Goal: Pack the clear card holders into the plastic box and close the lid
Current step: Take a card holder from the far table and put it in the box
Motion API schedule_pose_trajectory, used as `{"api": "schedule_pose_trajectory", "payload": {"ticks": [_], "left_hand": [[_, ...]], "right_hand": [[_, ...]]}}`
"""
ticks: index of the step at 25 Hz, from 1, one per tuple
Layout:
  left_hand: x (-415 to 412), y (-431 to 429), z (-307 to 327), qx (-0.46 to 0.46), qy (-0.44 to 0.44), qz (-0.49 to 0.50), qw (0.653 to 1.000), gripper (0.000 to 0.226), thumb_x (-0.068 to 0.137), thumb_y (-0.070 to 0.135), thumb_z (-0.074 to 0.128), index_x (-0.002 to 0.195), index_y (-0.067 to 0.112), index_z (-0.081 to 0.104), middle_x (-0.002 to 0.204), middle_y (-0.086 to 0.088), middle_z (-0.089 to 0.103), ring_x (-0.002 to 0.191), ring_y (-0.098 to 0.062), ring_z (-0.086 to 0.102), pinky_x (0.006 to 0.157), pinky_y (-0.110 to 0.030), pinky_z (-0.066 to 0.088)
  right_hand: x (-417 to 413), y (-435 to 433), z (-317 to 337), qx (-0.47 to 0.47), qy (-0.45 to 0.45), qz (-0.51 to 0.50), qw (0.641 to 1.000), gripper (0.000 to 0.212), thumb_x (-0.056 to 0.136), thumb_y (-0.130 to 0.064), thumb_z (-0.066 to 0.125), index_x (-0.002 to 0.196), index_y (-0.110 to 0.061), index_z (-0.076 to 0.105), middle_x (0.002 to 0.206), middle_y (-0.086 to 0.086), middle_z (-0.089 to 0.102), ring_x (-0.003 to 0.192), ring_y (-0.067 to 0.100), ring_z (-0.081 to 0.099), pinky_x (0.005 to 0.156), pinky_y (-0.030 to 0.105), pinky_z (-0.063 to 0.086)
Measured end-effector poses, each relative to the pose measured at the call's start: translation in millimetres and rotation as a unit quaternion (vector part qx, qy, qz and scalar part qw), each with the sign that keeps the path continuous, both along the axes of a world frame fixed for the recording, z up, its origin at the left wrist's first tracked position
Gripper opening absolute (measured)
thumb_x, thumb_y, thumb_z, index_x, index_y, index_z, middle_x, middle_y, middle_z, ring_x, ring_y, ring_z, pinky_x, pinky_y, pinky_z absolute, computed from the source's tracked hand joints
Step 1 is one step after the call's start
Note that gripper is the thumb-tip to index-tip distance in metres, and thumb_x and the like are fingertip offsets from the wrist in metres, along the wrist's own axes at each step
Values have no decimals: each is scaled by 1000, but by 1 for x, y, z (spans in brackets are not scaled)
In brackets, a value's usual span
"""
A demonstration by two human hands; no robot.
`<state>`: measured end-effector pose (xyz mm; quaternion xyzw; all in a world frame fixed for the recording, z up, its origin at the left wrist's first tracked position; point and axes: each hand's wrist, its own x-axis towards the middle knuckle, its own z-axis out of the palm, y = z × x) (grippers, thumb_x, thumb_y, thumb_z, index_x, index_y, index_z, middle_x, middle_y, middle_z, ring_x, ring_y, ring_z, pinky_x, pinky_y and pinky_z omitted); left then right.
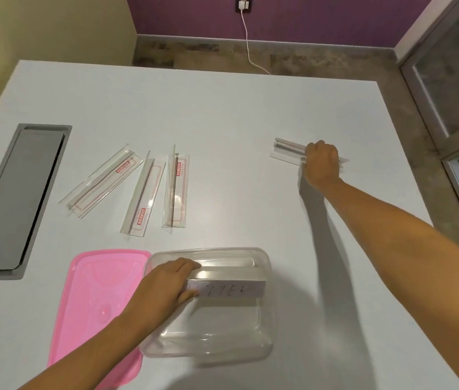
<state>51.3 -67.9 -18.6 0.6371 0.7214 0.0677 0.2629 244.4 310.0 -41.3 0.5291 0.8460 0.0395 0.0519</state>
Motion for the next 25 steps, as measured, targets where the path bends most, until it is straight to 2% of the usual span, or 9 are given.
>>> {"api": "schedule_pose_trajectory", "payload": {"ticks": [3, 6, 11, 14, 17, 19, 21, 22, 25], "left_hand": [[1, -1, 0, 5, 7, 3, 1000, 49, 87, 45, 59, 132, 28, 46, 133, 12, 53, 118, -11, 53, 92, -21, 42], [2, -3, -1, 10, 6, 6, 1000, 50, 87, 44, 60, 132, 27, 46, 134, 12, 52, 119, -11, 52, 90, -20, 42], [9, -5, 8, 42, -1, 11, 999, 51, 86, 45, 61, 132, 26, 47, 134, 11, 53, 119, -11, 52, 87, -18, 42], [19, -3, 21, 72, -31, 30, 996, 49, 86, 44, 62, 129, 27, 49, 130, 12, 55, 117, -8, 53, 84, -18, 42], [31, 5, 38, 87, -132, 97, 983, 43, 86, 41, 63, 126, 30, 51, 125, 17, 56, 112, 0, 51, 88, -16, 40], [38, 14, 51, 89, -233, 175, 953, 39, 85, 38, 66, 121, 29, 56, 119, 17, 61, 105, 2, 57, 88, -12, 43], [44, 23, 62, 82, -334, 251, 905, 33, 84, 35, 68, 116, 28, 61, 114, 13, 67, 96, 3, 64, 83, -7, 48], [46, 26, 66, 77, -379, 281, 879, 30, 85, 34, 67, 114, 26, 63, 111, 9, 69, 96, 0, 66, 86, -11, 51], [51, 25, 79, 86, -489, 358, 791, 28, 85, 30, 67, 101, 8, 66, 97, -6, 73, 94, -18, 71, 95, -39, 54]], "right_hand": [[9, -14, -7, -10, 14, 6, 1000, 35, 85, 0, 53, 119, 3, 45, 109, 22, 56, 97, 37, 57, 85, 43, 41], [24, -36, -15, -69, 37, -27, 997, 23, 89, 3, 49, 111, 3, 51, 109, 23, 56, 95, 39, 59, 73, 40, 45], [40, -73, -5, -83, 95, -69, 990, 15, 90, 4, 46, 103, 4, 55, 103, 25, 57, 88, 40, 60, 73, 43, 48], [42, -99, 10, -48, 130, -57, 989, 12, 92, 3, 45, 102, 2, 51, 96, 23, 57, 73, 33, 57, 65, 42, 46], [34, -134, 32, 43, 171, 15, 984, 21, 81, 16, 44, 91, 0, 52, 84, 20, 55, 69, 33, 52, 62, 40, 37], [26, -162, 46, 118, 178, 62, 975, 32, 71, 23, 41, 88, 0, 55, 82, 18, 55, 66, 31, 48, 61, 39, 37], [18, -190, 55, 155, 207, 101, 961, 35, 69, 23, 44, 91, -1, 56, 87, 16, 58, 68, 29, 47, 63, 37, 38], [14, -202, 57, 165, 228, 120, 952, 34, 71, 21, 48, 94, -3, 55, 91, 14, 59, 72, 28, 48, 66, 35, 38], [6, -236, 62, 172, 276, 173, 930, 30, 79, 8, 60, 103, -7, 51, 103, 12, 62, 87, 26, 48, 77, 29, 34]]}}
